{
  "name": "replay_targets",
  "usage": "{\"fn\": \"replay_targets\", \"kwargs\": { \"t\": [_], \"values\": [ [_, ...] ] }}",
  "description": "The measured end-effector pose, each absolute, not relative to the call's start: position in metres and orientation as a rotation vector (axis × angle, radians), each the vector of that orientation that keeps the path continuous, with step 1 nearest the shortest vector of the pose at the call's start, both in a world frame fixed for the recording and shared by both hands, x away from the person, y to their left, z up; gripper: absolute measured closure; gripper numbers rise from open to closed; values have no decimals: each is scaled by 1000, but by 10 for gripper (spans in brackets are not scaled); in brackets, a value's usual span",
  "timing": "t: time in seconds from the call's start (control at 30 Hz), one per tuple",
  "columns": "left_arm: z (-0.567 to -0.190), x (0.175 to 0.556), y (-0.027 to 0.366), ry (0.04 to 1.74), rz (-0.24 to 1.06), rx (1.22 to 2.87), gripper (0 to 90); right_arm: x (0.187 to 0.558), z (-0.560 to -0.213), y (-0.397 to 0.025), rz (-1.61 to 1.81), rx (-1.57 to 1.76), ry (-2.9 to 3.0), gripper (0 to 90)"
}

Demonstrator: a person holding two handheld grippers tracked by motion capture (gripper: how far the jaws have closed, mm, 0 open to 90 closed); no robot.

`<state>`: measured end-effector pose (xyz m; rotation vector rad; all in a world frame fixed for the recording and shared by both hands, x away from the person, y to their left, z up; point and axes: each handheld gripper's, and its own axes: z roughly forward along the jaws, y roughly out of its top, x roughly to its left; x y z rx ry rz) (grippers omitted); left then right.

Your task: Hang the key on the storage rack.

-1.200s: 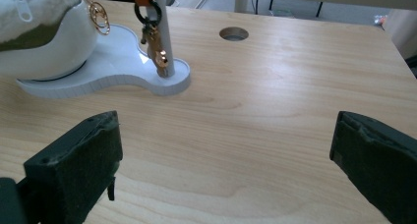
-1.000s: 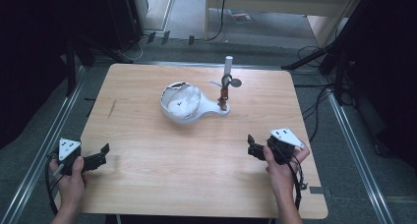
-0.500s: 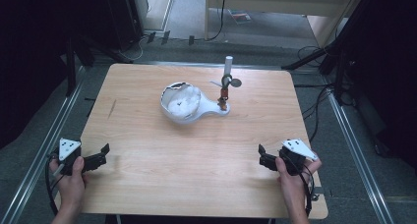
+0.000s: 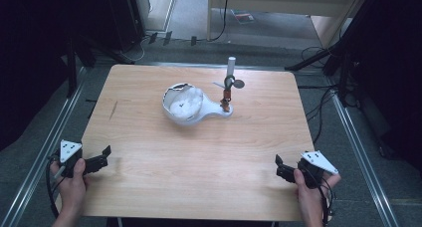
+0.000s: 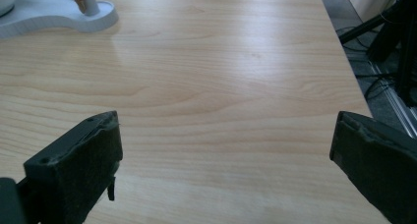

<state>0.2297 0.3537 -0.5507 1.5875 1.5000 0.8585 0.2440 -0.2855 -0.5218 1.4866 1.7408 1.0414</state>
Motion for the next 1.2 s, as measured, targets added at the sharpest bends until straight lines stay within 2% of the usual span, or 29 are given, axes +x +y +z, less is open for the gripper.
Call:
{"fn": "replay_targets", "kwargs": {
  "t": [1.2],
  "values": [
    [-551,229,354,1499,861,1586,3,205,-545,-347,1032,1573,1665,0]
  ]
}}
